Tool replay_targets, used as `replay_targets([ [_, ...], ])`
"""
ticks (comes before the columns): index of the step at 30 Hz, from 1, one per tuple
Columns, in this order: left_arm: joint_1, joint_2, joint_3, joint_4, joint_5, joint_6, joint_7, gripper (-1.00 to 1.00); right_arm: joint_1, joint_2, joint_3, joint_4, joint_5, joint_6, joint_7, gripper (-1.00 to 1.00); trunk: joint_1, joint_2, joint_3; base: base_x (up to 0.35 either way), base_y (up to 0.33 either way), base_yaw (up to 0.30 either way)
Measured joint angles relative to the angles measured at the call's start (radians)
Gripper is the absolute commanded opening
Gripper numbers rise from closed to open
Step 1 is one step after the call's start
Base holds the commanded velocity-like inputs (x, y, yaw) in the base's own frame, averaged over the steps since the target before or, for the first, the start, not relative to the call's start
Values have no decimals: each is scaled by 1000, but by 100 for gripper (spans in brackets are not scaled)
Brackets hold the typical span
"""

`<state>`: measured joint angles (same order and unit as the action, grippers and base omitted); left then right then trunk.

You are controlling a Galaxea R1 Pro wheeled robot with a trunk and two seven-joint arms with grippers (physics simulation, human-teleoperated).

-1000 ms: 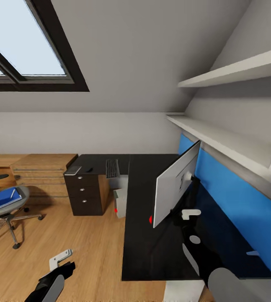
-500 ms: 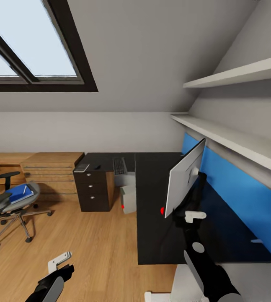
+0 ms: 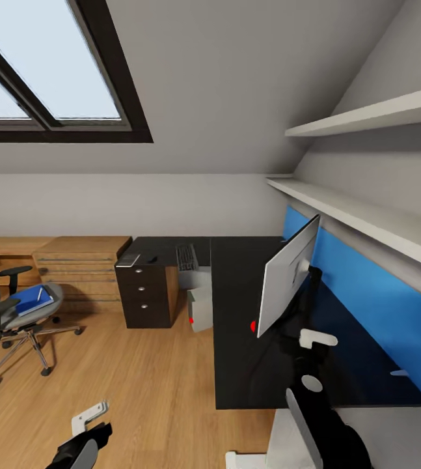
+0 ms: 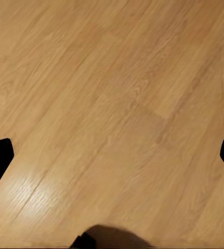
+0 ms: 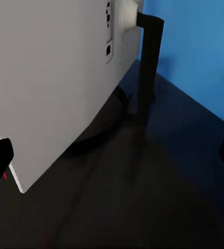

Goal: In the bedroom, organize the workspace by keeping the computer under the desk, ensuring the monitor is on the desk, placing the keyboard on the desk next to the monitor, placing the mouse on the desk next to the keyboard, moving the folder from the swivel chair onto the desk next to the mouse, stacking the notebook on top of the folder with the pen on top of the notebook, and positioning the swivel chair next to the desk.

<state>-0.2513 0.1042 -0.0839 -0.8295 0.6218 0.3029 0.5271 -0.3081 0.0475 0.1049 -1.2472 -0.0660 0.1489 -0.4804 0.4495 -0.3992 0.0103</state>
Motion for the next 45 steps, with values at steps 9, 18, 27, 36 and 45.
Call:
replay_targets([
  [9,0,-5,-110,246,-60,-246,-63,100,109,1,109,-169,-29,30,-40,100,0,0,0,0,15,0],
  [18,0,-8,-157,332,-80,-310,-113,100,120,2,169,-182,-32,23,-41,100,0,0,0,0,238,0],
  [27,0,-10,-158,335,-81,-312,-115,100,120,2,175,-183,-28,19,-44,100,0,0,0,116,264,0],
  [36,0,-11,-158,343,-82,-313,-115,100,120,0,173,-184,-22,18,-48,100,0,0,0,58,46,0],
  [45,0,-13,-176,353,-83,-314,-115,100,120,-2,170,-186,-20,-5,-67,100,0,0,0,139,2,0],
])
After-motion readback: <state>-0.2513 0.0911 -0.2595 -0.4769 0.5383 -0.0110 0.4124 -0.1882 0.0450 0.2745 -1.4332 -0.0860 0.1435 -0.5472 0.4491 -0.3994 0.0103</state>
